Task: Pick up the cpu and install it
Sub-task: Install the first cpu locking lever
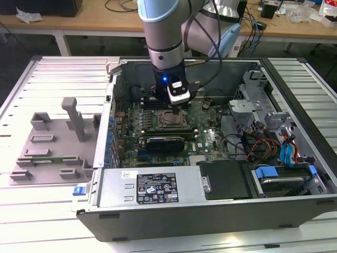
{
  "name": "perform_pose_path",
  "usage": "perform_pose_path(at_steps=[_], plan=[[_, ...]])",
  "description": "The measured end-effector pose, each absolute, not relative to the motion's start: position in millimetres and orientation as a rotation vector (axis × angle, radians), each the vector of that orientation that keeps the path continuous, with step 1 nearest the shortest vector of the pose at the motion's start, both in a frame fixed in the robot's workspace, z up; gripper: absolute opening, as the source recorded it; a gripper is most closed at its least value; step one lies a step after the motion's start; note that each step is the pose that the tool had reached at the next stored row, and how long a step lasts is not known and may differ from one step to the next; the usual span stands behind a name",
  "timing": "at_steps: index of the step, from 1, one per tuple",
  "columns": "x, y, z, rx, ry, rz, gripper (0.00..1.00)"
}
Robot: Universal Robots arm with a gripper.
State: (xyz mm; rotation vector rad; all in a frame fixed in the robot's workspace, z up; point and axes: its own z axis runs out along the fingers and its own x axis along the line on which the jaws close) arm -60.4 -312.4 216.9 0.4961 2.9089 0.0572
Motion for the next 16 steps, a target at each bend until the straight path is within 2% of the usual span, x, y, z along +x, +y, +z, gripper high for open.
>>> perform_pose_path(at_steps=[2,3,9,16], plan=[[-58.0,-312.5,217.0,0.493,2.920,0.002,0.11],[-57.3,-312.4,216.9,0.493,2.923,-0.005,0.11],[-56.0,-312.5,216.8,0.505,3.007,-0.028,0.11],[-55.7,-312.4,215.8,0.319,3.033,-0.019,0.11]])
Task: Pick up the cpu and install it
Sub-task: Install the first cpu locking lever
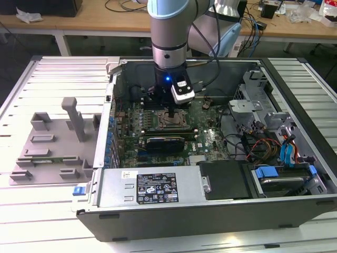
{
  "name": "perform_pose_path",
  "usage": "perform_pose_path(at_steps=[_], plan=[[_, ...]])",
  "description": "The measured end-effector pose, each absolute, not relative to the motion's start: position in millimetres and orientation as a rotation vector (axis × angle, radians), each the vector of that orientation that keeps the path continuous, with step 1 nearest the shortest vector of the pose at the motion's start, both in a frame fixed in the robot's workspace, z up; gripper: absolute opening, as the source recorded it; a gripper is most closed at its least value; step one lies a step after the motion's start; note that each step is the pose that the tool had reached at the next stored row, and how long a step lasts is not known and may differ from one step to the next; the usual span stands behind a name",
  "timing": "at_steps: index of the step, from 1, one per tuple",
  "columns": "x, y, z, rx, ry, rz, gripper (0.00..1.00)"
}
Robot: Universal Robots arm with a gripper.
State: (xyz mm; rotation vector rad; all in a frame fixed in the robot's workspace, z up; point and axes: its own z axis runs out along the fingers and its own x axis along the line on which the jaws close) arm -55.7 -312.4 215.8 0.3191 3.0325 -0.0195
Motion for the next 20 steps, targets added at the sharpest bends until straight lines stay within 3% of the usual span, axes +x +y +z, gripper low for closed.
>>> perform_pose_path(at_steps=[13,20], plan=[[-55.8,-312.4,214.6,-0.239,3.037,-0.029,0.11],[-55.7,-312.5,223.2,-0.267,3.035,-0.031,0.11]])
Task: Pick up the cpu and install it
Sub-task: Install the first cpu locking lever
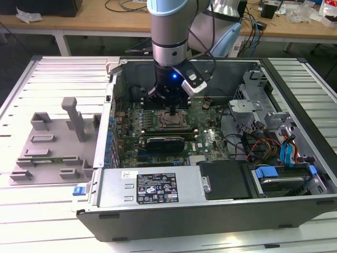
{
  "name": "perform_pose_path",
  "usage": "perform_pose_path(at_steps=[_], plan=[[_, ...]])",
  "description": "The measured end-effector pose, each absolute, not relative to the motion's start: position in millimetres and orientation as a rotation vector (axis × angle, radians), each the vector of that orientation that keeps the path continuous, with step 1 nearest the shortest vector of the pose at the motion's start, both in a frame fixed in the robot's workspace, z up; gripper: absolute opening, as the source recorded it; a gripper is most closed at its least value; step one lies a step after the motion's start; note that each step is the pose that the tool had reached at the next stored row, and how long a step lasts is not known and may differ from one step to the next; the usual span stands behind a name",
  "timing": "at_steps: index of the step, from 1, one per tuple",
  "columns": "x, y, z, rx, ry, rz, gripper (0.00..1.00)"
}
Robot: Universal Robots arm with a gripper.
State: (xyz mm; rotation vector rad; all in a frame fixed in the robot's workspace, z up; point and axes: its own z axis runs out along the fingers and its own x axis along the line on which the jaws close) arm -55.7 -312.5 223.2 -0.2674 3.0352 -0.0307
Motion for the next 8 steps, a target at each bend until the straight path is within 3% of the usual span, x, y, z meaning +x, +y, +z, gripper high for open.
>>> perform_pose_path(at_steps=[3,8], plan=[[-55.7,-312.4,240.8,-0.237,3.038,-0.035,0.11],[-55.7,-312.5,242.4,-0.145,3.045,-0.058,0.11]])
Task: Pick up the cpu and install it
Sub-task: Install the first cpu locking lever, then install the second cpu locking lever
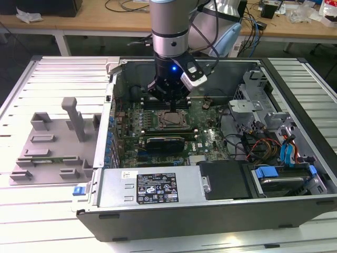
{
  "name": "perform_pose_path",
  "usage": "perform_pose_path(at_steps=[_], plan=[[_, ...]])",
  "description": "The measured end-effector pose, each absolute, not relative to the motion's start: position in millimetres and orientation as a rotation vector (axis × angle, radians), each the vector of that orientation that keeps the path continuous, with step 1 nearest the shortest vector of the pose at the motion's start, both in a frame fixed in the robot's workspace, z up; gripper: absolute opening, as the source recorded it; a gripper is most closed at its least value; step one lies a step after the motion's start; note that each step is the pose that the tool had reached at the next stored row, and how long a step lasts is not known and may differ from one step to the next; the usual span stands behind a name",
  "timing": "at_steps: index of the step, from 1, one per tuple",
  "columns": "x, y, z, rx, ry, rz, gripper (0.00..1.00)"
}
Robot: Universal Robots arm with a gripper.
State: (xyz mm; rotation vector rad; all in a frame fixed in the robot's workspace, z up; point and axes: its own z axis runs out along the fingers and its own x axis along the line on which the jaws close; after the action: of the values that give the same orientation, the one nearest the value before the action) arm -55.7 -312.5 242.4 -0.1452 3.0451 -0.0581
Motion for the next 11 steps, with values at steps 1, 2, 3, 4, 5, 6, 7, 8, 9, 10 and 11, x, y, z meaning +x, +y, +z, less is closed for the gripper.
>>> perform_pose_path(at_steps=[1,2,3,4,5,6,7,8,9,10,11], plan=[[-55.7,-312.5,242.4,-0.145,3.045,-0.058,0.11],[-55.7,-312.5,242.4,-0.144,3.045,-0.058,0.11],[-55.7,-312.5,242.4,-0.144,3.045,-0.058,0.11],[-55.7,-312.5,242.4,-0.144,3.045,-0.058,0.11],[-55.7,-312.5,242.4,-0.144,3.045,-0.058,0.11],[-55.7,-312.5,242.4,-0.144,3.045,-0.058,0.11],[-55.7,-312.5,242.4,-0.144,3.045,-0.058,0.11],[-55.7,-312.5,242.4,-0.144,3.045,-0.058,0.11],[-55.7,-312.5,242.4,-0.144,3.045,-0.058,0.11],[-55.7,-312.5,242.4,-0.143,3.045,-0.058,0.11],[-55.7,-312.5,242.4,-0.143,3.045,-0.058,0.11]])
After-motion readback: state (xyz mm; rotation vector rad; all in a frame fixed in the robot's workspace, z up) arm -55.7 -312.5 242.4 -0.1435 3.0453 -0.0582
